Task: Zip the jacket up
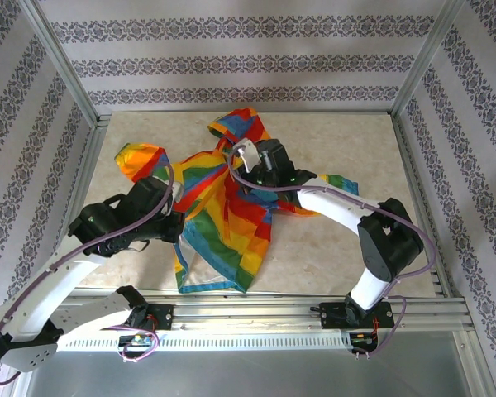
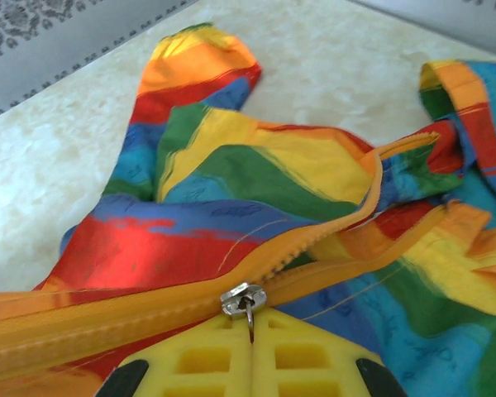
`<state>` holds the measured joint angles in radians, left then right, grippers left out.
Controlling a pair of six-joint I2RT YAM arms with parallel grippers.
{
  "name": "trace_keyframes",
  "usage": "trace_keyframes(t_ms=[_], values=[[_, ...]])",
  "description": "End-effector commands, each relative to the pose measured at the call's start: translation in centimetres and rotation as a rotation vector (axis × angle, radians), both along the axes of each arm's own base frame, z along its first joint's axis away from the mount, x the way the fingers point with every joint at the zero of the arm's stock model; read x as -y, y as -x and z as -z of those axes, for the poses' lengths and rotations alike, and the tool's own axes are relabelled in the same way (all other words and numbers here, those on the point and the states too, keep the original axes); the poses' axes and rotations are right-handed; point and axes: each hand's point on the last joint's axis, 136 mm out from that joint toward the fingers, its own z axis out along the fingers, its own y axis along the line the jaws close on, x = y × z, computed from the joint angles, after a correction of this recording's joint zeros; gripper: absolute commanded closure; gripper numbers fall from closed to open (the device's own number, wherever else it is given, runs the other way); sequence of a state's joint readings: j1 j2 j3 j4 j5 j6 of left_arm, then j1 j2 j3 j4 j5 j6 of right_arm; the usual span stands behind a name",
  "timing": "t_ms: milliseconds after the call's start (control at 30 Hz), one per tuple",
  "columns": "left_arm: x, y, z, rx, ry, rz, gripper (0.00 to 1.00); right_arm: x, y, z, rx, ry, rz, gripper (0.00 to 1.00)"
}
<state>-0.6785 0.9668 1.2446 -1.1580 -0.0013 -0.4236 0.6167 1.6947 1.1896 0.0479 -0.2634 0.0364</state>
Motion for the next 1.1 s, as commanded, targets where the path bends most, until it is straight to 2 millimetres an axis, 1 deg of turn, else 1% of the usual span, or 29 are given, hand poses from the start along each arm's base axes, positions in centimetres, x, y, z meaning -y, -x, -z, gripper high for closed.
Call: trace_keyframes(t_ms=[0, 233, 333, 567, 633, 833, 1067], values=[[-1.5, 0.6, -0.9, 0.022, -0.118, 0.091, 1.00, 2.9, -3.7, -1.4, 0.063, 0.058, 0.102, 1.00], [-0.7, -0.8, -3.1, 0.098, -0.170, 0.194, 1.00, 6.1, -7.2, -4.2, 0.120, 0.093, 0.179, 1.00], [0.0, -1.2, -3.7, 0.109, -0.171, 0.230, 1.00, 7.5, -8.2, -5.3, 0.144, 0.110, 0.207, 1.00], [1.0, -1.2, -4.9, 0.130, -0.144, 0.293, 1.00, 10.8, -9.9, -6.7, 0.167, 0.149, 0.268, 1.00], [1.1, -0.9, -5.1, 0.136, -0.135, 0.303, 1.00, 11.6, -10.3, -6.7, 0.164, 0.152, 0.285, 1.00], [0.7, 0.1, -5.4, 0.146, -0.114, 0.318, 1.00, 13.9, -11.5, -5.5, 0.135, 0.170, 0.333, 1.00], [-0.4, 1.3, -4.6, 0.126, -0.130, 0.310, 1.00, 15.9, -13.5, -3.4, 0.085, 0.175, 0.385, 1.00]])
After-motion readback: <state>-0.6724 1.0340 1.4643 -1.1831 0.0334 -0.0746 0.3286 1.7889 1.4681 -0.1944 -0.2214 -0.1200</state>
